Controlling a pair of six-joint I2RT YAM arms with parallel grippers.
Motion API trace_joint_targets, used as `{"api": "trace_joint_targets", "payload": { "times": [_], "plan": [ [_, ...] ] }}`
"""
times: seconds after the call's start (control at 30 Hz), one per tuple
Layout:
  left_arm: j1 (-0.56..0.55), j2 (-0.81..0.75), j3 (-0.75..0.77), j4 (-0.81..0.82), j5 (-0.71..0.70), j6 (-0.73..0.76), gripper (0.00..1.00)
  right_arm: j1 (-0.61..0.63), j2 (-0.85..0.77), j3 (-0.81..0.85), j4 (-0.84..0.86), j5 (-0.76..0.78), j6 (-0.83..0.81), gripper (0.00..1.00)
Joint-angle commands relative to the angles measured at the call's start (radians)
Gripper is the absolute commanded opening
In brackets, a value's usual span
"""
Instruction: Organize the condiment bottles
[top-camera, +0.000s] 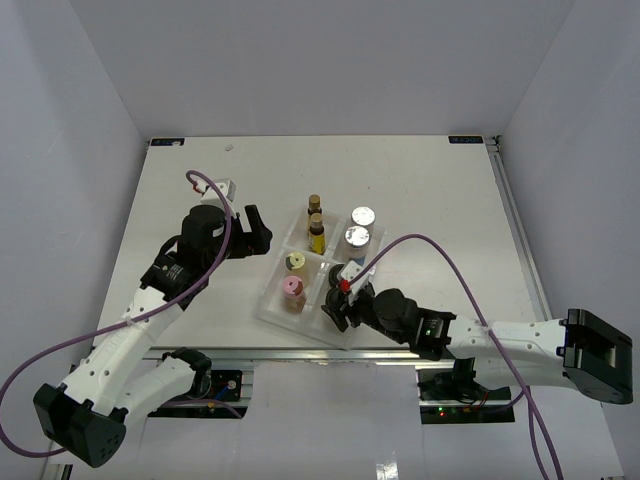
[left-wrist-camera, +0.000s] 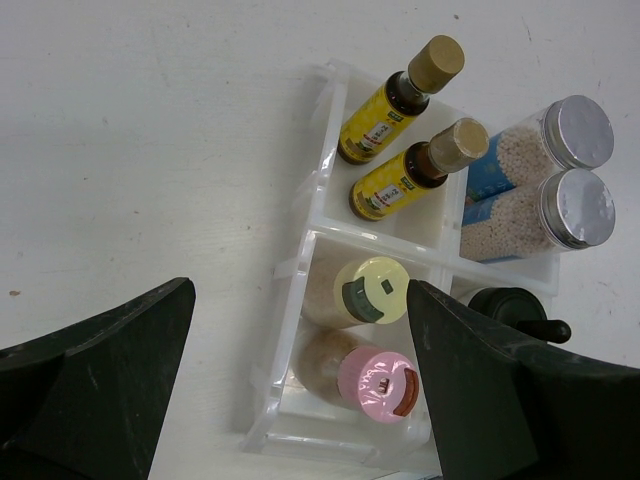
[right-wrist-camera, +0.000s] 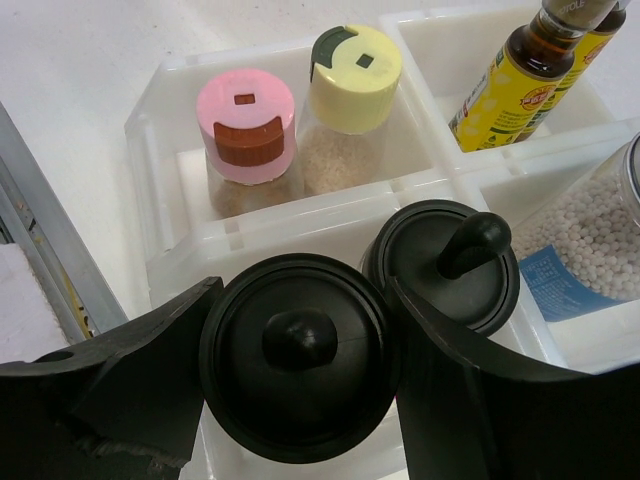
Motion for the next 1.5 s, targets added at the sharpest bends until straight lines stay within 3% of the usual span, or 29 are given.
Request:
{"api": "trace_joint_targets", "payload": {
  "times": [0.0,1.1,1.47],
  "plan": [
    [0.005,-0.029,-0.008,0.011,-0.01,0.006,0.98,0.001,0.018,-0.006,0.114,0.066,0.013,0.44],
    [0.005,-0.028,0.032,-0.003,-0.005,0.009,0.98,0.001,0.022,0.01,0.054,0.144,0.017,0.74],
    [0.005,-0.022,0.057,-0.011,0.005,0.007,0.98,0.001,0.001,0.036,0.017,0.143,0.014,0.77]
  ]
}}
